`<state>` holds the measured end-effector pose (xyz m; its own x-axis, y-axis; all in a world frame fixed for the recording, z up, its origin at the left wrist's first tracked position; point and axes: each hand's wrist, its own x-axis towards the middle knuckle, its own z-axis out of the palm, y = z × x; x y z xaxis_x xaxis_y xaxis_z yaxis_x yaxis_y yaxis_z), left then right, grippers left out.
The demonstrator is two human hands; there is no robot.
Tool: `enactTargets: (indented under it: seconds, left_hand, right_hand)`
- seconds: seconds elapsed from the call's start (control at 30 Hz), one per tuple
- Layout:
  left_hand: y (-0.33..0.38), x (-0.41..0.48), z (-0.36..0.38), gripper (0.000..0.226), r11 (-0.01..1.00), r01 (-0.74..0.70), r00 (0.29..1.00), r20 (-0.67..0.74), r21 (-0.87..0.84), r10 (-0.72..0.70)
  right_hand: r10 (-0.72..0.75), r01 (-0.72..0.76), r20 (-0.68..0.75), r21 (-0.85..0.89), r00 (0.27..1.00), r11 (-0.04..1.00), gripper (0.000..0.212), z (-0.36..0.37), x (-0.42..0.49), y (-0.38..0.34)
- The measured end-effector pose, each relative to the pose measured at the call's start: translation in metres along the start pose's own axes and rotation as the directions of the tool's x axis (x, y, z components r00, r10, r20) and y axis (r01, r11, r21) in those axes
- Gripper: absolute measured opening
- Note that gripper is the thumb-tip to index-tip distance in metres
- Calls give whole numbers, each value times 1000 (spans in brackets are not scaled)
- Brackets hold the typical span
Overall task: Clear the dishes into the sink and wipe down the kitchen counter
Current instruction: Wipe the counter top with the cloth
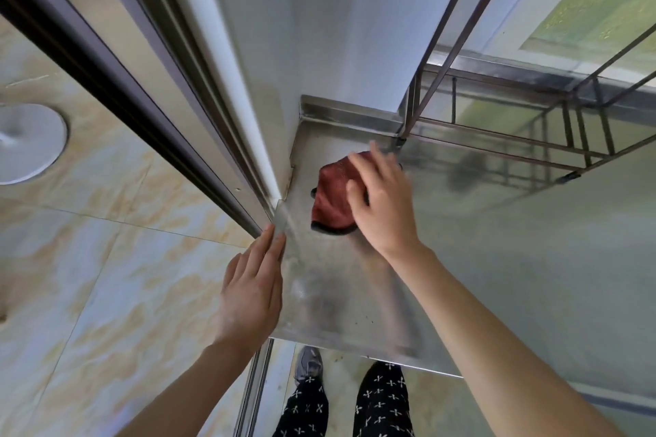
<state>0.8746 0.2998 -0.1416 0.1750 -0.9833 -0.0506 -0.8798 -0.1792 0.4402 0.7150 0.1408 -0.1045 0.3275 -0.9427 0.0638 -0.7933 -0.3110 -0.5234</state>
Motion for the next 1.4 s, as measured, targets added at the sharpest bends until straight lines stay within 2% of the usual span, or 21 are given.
enactTargets:
  seconds: [0.07,0.1,0.17,0.23,0.3,0.4,0.47,0.53,0.63,0.67,0.73,0.83,0.87,1.0,1.1,1.2,1.27,1.33,1.4]
  left_hand:
    - [0,0,0,47,999,12,1000,10,41,-12]
    - [3,2,-1,45,998,-3,1000,3,61,3]
    - [16,12,-5,41,994,-96,995,-23,56,98]
    - [38,37,-10,37,971,-238,971,-32,36,239]
    - [66,72,-13,38,957,-288,958,12,37,288]
    - [93,126,-1,48,989,-143,984,114,42,138]
    - [96,133,13,54,987,-128,980,166,96,111]
    - [94,112,20,58,953,-268,950,205,141,237]
    - [91,67,24,58,862,-472,867,272,186,416]
    - [89,69,25,57,856,-470,872,261,215,414]
    - [88,97,24,57,889,-358,932,173,286,319]
    - [86,153,16,57,970,-97,995,56,225,86]
    - [85,165,14,55,976,-65,998,35,208,59]
    - [75,172,12,48,967,-203,978,86,152,191]
    - [69,139,18,55,935,-289,952,165,205,258]
    - [69,98,19,53,861,-475,873,222,182,434]
    - [66,108,18,51,817,-541,834,249,198,492]
    - [69,133,18,51,870,-441,895,175,219,409]
    - [81,149,19,49,948,-231,970,127,219,207]
  right_hand:
    - [131,-113,-153,125,979,986,39,-5,-6,5]
    - [179,-160,-173,118,969,980,40,-9,-13,13]
    - [220,-225,-193,-3,956,974,44,-24,-31,43]
    - [241,-258,-134,-137,961,956,51,-41,-50,82]
    - [245,-240,-19,-277,969,930,57,-51,-65,112]
    - [229,-189,63,-380,971,906,54,-50,-71,124]
    - [224,-176,69,-413,972,893,52,-47,-72,126]
    - [217,-166,72,-431,973,887,52,-46,-72,127]
    - [200,-150,68,-440,978,885,52,-47,-72,129]
    - [193,-142,68,-453,979,880,51,-47,-72,128]
    - [177,-127,65,-471,982,873,51,-46,-72,129]
    - [172,-128,51,-473,984,872,50,-46,-72,131]
    - [169,-127,47,-473,985,872,50,-45,-72,132]
    - [167,-125,50,-467,985,875,49,-45,-71,134]
    - [175,-128,60,-461,983,878,49,-47,-72,131]
    - [171,-119,74,-460,982,880,48,-49,-72,130]
    - [164,-119,58,-463,985,878,47,-48,-72,131]
    - [145,-112,36,-464,989,878,46,-46,-73,133]
    - [135,-109,26,-459,990,882,46,-46,-73,133]
